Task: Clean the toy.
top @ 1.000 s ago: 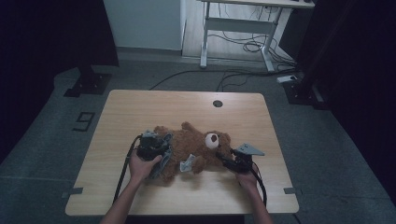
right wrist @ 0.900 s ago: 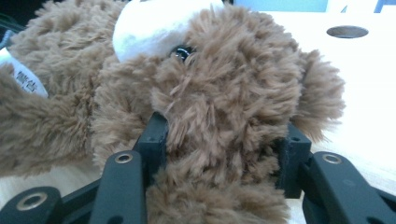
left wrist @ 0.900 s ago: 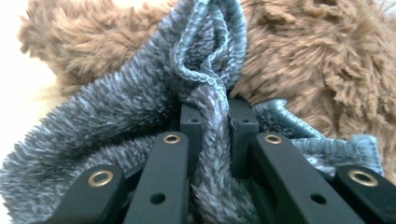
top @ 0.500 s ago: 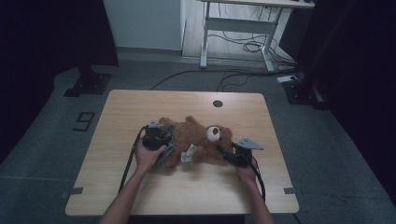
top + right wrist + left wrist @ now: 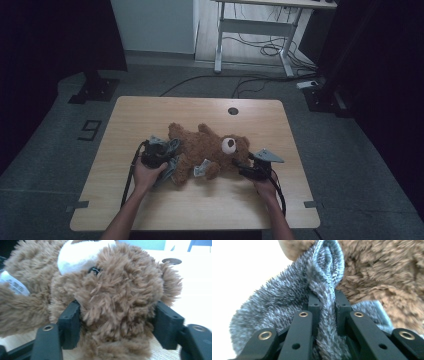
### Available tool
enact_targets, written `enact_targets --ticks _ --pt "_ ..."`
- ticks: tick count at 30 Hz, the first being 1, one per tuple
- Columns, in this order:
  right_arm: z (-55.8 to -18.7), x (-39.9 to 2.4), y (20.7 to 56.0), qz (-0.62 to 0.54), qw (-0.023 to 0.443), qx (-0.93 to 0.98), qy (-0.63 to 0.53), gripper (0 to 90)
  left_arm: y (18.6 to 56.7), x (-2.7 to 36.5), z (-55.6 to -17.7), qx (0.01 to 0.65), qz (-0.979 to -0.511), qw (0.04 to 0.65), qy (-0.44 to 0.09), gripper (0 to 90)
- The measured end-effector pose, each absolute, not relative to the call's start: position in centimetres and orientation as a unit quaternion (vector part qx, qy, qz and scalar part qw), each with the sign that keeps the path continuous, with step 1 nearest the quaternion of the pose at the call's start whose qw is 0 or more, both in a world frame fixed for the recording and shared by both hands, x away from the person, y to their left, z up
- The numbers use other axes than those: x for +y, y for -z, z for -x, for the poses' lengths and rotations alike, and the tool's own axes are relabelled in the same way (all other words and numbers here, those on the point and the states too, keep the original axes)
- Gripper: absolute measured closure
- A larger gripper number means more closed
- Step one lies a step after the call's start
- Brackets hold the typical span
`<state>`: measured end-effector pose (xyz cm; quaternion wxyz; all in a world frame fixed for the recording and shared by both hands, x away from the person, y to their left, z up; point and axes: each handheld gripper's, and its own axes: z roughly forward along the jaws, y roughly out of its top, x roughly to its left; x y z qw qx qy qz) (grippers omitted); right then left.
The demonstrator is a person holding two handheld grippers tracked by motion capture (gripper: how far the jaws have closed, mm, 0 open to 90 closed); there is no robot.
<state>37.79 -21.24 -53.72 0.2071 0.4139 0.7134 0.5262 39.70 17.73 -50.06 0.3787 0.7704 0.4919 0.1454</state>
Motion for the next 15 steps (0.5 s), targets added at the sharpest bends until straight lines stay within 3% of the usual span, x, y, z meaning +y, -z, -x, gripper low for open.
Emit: enact_targets --ticks 6,15 --pt "-37.3 -21.9 53.2 -0.424 0.185 0.699 -0.545 27.1 49.6 20.4 -38.1 0.502 -0.763 0.371 -0.167 78.6" --pt "-36.3 -22.5 52.8 -0.417 0.186 0.698 -0.552 25.8 51.4 23.1 -35.8 0.512 -0.774 0.329 -0.176 77.0"
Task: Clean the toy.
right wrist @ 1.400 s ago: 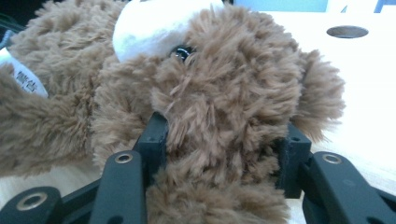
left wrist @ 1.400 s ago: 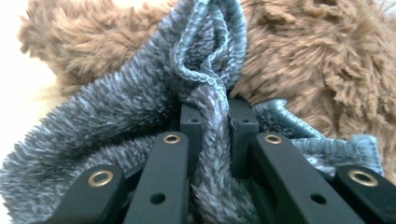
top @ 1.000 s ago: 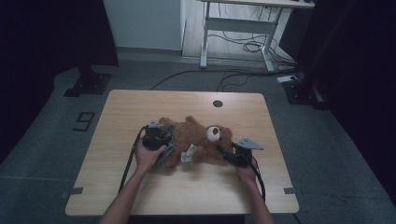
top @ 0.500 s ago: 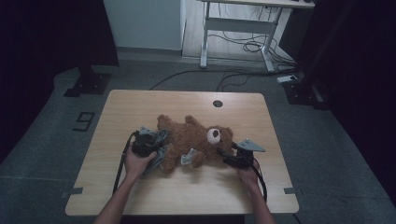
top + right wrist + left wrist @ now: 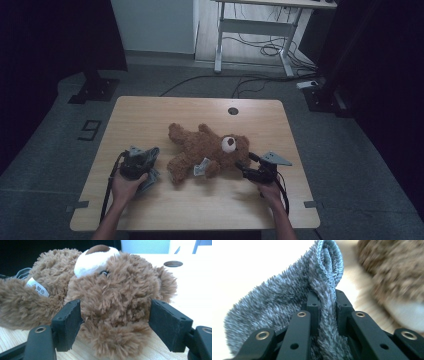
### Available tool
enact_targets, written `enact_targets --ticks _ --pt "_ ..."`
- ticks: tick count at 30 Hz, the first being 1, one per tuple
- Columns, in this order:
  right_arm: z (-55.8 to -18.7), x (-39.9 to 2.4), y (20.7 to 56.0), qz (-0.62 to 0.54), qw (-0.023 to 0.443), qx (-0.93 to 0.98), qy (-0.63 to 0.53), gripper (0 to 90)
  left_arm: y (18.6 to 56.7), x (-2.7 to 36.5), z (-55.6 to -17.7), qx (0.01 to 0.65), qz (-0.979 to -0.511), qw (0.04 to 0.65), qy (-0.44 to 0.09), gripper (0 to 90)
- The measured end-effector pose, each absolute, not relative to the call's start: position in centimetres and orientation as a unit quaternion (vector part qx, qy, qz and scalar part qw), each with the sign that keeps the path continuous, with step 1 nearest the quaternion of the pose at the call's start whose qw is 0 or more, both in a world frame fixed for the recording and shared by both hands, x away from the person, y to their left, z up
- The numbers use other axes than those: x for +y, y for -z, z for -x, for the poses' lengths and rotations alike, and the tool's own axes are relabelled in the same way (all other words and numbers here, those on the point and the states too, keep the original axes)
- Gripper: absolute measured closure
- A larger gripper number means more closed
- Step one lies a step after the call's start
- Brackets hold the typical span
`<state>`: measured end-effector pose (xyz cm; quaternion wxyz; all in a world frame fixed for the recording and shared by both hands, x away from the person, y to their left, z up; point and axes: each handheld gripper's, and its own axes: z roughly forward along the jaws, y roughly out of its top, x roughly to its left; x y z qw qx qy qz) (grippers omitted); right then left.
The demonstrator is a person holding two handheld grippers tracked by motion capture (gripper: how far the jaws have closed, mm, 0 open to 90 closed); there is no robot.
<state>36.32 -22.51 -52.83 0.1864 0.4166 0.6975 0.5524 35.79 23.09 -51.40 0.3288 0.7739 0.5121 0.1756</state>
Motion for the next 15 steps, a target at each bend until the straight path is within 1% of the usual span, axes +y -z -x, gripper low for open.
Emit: enact_targets --ticks 5,6,7,8,9,10,13,14,15 --pt "-36.0 -22.6 52.9 -0.414 0.185 0.702 -0.549 25.8 52.5 24.1 -34.9 0.517 -0.78 0.307 -0.173 73.6" --pt "-35.9 -22.7 52.9 -0.413 0.185 0.703 -0.548 25.8 52.7 24.3 -34.7 0.516 -0.783 0.3 -0.174 72.0" --pt "-35.7 -22.8 53.0 -0.413 0.183 0.705 -0.547 25.6 53.2 24.6 -34.3 0.515 -0.784 0.302 -0.173 67.1" --pt "-35.6 -22.8 53.0 -0.414 0.182 0.705 -0.547 25.4 53.2 24.6 -34.3 0.515 -0.784 0.302 -0.173 64.5" --pt "-35.6 -22.8 53.0 -0.414 0.182 0.705 -0.547 25.4 53.2 24.7 -34.1 0.516 -0.782 0.302 -0.177 64.5" --pt "-35.4 -23.0 53.1 -0.411 0.184 0.707 -0.545 25.0 53.2 24.9 -33.8 0.515 -0.783 0.295 -0.183 55.9" --pt "-35.2 -23.1 53.0 -0.412 0.188 0.709 -0.541 24.9 53.2 25.0 -33.8 0.513 -0.787 0.293 -0.18 40.9" --pt "-35.1 -23.1 53.0 -0.411 0.188 0.709 -0.541 24.8 53.2 25.0 -33.7 0.51 -0.789 0.292 -0.18 40.9" --pt "-35.1 -23.1 53.0 -0.411 0.189 0.709 -0.541 24.7 53.2 25.1 -33.6 0.507 -0.79 0.292 -0.183 36.2"
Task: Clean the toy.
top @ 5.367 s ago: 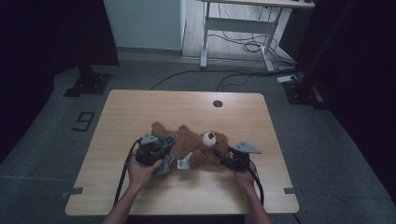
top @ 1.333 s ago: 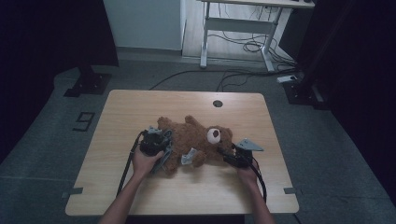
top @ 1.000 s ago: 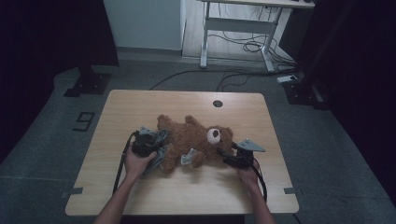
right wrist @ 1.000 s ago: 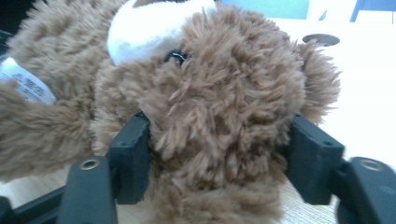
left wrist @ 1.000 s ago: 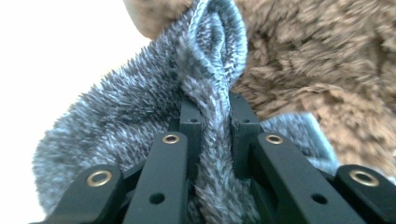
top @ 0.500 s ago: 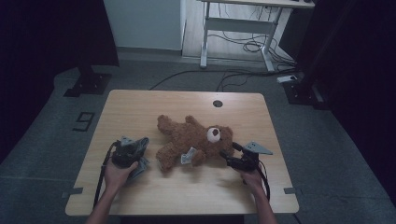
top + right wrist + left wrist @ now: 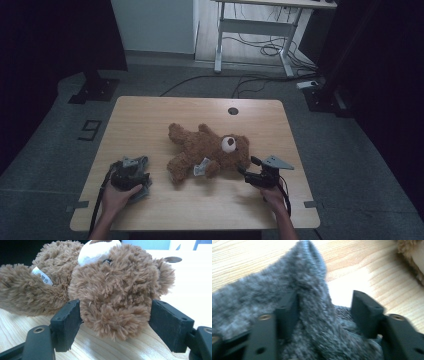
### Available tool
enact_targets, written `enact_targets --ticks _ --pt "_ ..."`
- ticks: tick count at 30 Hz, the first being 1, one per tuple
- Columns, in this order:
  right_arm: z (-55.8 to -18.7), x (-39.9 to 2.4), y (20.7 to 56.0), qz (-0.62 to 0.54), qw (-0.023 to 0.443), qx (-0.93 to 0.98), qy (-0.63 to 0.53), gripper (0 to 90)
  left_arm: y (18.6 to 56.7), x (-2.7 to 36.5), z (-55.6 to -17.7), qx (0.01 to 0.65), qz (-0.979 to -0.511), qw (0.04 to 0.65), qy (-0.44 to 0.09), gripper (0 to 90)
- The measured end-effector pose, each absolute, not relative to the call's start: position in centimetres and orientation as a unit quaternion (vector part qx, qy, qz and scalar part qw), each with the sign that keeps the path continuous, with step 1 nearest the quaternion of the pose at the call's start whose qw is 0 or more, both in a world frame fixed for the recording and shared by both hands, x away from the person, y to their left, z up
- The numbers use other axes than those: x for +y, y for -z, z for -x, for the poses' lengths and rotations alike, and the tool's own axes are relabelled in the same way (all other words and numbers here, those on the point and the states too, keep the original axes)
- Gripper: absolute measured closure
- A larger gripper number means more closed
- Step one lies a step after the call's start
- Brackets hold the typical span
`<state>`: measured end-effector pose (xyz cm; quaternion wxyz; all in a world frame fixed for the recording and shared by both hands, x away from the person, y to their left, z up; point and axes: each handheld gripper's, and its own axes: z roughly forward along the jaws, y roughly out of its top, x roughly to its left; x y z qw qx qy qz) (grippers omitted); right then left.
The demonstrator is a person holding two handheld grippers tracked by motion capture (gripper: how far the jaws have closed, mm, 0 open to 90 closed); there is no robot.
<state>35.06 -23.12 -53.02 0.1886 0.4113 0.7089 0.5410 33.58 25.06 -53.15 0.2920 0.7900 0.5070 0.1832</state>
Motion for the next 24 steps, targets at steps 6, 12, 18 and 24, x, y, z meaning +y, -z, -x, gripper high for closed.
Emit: enact_targets --ticks 6,12,18,24 --pt "-34.5 -23.4 53.2 -0.409 0.194 0.716 -0.532 23.6 51.6 25.2 -32.8 0.481 -0.785 0.319 -0.223 24.6" --pt "-33.9 -23.7 53.3 -0.407 0.193 0.721 -0.527 22.9 49.6 24.6 -32.4 0.454 -0.79 0.348 -0.22 17.7" --pt "-33.6 -23.8 53.6 -0.407 0.185 0.726 -0.522 22.6 49.0 23.7 -31.8 0.445 -0.784 0.38 -0.21 18.0" --pt "-33.0 -24.1 53.8 -0.409 0.181 0.727 -0.521 21.9 49.0 22.2 -31.3 0.43 -0.786 0.403 -0.188 18.9"
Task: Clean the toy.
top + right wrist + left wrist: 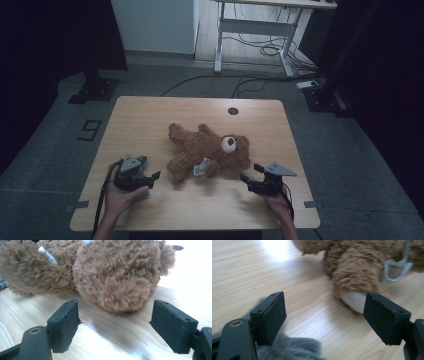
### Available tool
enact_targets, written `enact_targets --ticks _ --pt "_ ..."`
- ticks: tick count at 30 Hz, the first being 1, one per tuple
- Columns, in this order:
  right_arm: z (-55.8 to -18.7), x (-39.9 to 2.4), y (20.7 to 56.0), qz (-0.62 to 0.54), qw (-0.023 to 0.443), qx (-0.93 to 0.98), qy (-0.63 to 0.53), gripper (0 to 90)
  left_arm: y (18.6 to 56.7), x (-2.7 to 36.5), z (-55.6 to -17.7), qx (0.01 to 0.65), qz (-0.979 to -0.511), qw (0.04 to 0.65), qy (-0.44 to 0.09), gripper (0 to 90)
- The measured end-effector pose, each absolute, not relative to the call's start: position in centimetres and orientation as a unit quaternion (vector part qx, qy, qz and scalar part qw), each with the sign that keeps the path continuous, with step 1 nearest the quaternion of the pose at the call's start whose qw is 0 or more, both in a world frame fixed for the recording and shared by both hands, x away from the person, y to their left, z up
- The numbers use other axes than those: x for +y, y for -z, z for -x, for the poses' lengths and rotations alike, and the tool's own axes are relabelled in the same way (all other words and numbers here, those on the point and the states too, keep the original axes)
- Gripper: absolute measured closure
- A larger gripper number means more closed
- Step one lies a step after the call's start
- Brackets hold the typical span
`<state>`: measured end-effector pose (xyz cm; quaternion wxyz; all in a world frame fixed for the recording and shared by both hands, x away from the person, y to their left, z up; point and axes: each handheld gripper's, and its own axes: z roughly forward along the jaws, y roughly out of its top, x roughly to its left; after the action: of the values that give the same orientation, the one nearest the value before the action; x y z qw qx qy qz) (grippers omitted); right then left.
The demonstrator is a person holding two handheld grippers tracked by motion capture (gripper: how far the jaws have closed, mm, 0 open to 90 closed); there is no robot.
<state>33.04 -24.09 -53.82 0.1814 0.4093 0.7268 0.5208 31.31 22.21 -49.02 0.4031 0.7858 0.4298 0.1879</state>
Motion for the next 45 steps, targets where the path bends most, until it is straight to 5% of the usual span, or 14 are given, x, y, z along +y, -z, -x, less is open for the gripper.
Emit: enact_targets --ticks 14,45 --pt "-31.0 -25.1 54.8 -0.413 0.185 0.736 -0.503 22.5 50.5 17.9 -30.3 0.405 -0.807 0.405 -0.144 21.2" --pt "-30.0 -25.3 55.0 -0.414 0.189 0.745 -0.488 24.3 52.5 17.1 -28.5 0.401 -0.824 0.377 -0.133 22.7"
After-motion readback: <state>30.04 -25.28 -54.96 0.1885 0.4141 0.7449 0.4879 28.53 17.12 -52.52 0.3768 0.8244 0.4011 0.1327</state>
